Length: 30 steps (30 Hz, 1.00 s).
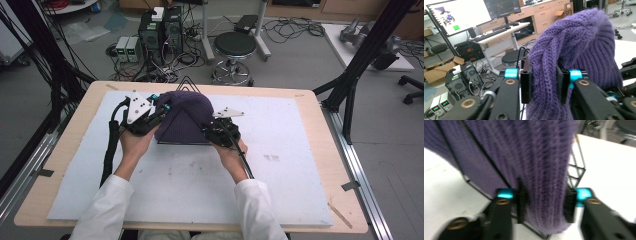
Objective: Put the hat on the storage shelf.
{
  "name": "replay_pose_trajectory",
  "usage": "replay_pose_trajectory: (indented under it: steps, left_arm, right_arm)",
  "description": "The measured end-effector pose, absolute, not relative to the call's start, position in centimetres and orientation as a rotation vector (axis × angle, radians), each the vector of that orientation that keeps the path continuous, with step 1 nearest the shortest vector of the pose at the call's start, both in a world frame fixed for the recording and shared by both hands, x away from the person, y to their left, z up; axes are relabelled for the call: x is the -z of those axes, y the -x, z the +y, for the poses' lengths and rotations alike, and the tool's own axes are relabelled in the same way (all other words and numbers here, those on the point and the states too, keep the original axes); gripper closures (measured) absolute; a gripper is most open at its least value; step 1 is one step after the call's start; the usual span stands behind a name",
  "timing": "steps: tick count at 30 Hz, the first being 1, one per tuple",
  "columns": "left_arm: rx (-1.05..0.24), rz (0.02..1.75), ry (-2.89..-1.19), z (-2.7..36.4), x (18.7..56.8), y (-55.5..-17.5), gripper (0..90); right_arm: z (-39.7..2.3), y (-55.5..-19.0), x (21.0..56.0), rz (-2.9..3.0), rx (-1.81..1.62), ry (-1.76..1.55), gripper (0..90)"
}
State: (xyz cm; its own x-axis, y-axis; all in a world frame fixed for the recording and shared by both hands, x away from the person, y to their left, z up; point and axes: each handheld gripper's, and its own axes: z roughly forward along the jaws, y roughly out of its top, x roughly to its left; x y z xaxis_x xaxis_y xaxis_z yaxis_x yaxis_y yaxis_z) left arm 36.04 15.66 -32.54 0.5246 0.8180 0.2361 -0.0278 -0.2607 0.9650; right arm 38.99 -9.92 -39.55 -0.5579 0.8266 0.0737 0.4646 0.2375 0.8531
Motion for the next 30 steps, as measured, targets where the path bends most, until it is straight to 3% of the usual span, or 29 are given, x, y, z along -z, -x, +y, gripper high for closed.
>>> replay_pose_trajectory:
  steps: [2,6,7,13,18,30]
  left_arm:
    - [-0.954,0.712,-1.619,15.7,32.6,-36.0,64.8]
    - [-0.934,0.731,-1.563,16.3,32.5,-36.0,50.4]
    - [-0.928,0.731,-1.554,16.5,32.4,-35.9,50.4]
    - [-0.923,0.739,-1.538,17.0,32.5,-35.9,38.4]
    - [-0.926,0.734,-1.518,17.1,32.3,-35.8,35.8]
    - [-0.967,0.732,-1.474,17.8,31.8,-35.2,31.2]
  right_arm:
    - [-10.0,-39.0,39.5,2.122,-1.252,-1.183,56.5]
    - [-10.1,-38.7,39.3,2.092,-1.211,-1.209,38.4]
    - [-10.1,-38.7,39.3,2.092,-1.211,-1.209,38.4]
    - [-10.7,-38.2,38.1,2.006,-1.263,-1.171,17.9]
    - [-11.3,-37.4,36.9,1.902,-1.332,-1.128,12.5]
    - [-12.7,-36.3,35.0,1.708,-1.423,-1.113,12.0]
